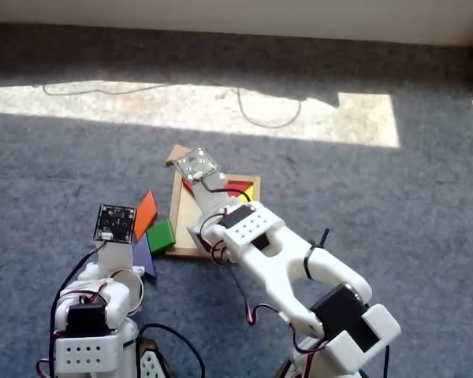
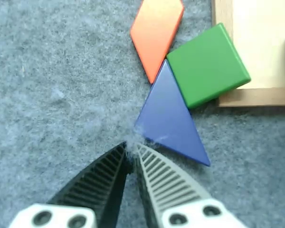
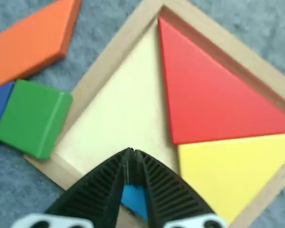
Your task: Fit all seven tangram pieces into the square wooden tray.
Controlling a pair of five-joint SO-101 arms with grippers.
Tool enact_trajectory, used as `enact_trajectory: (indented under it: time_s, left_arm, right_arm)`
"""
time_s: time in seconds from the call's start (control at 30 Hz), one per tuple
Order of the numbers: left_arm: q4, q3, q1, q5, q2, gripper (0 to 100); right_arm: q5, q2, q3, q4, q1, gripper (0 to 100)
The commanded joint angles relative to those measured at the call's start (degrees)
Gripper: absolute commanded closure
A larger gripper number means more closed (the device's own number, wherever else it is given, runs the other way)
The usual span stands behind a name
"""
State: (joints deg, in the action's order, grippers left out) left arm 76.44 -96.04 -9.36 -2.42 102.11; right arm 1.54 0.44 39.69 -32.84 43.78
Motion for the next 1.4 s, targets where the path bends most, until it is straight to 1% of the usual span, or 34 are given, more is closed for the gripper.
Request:
enact_trajectory:
  time_s: [0.0, 0.07, 0.13, 0.4, 0.53, 0.67, 0.83, 0.97, 1.07, 1.2, 1.3, 1.37]
  left_arm:
    - [0.26, -1.1, -0.4, -0.09, 2.33, 99]
    - [0.26, -1.1, -0.4, -0.09, 2.33, 99]
    - [0.26, -1.1, -0.4, -0.09, 2.33, 99]
    - [0.26, -1.1, -0.4, -0.09, 2.33, 99]
    - [0.26, -1.1, -0.4, -0.18, 2.33, 99]
    - [0.26, -1.1, -0.4, -0.18, 2.33, 99]
    - [0.26, -1.1, -0.4, -0.26, 2.33, 99]
    - [0.26, -0.75, -0.48, -0.44, 2.33, 99]
    - [0.26, 1.27, -0.84, -0.44, 2.33, 99]
    - [-0.62, 3.12, -5.58, -0.44, 2.33, 99]
    - [-5.8, 3.21, -9.45, -0.44, 2.33, 99]
    - [-10.55, 3.91, -10.33, -0.53, 2.33, 99]
  right_arm:
    - [7.3, -0.66, -3.12, -5.14, -0.75, 99.4]
    - [10.9, -0.66, -2.95, -6.11, -0.84, 99.4]
    - [12.04, -0.66, -2.86, -7.69, -1.01, 99.4]
    - [12.13, -0.75, -3.3, -14.64, -4.0, 99.4]
    - [12.22, -2.51, -3.38, -16.92, -3.82, 99.4]
    - [12.22, -11.91, -3.21, -17.19, -2.33, 99.4]
    - [11.87, -26.86, -2.42, -17.45, -2.86, 99.4]
    - [11.87, -37.14, 3.47, -19.38, -4.53, 99.4]
    - [11.87, -43.65, 8.4, -19.47, -8.31, 99.4]
    - [11.78, -49.54, 14.2, -19.38, -15.6, 99.3]
    - [11.78, -50.95, 17.45, -19.3, -21.23, 99.2]
    - [11.78, -50.95, 19.21, -19.21, -24.13, 99.2]
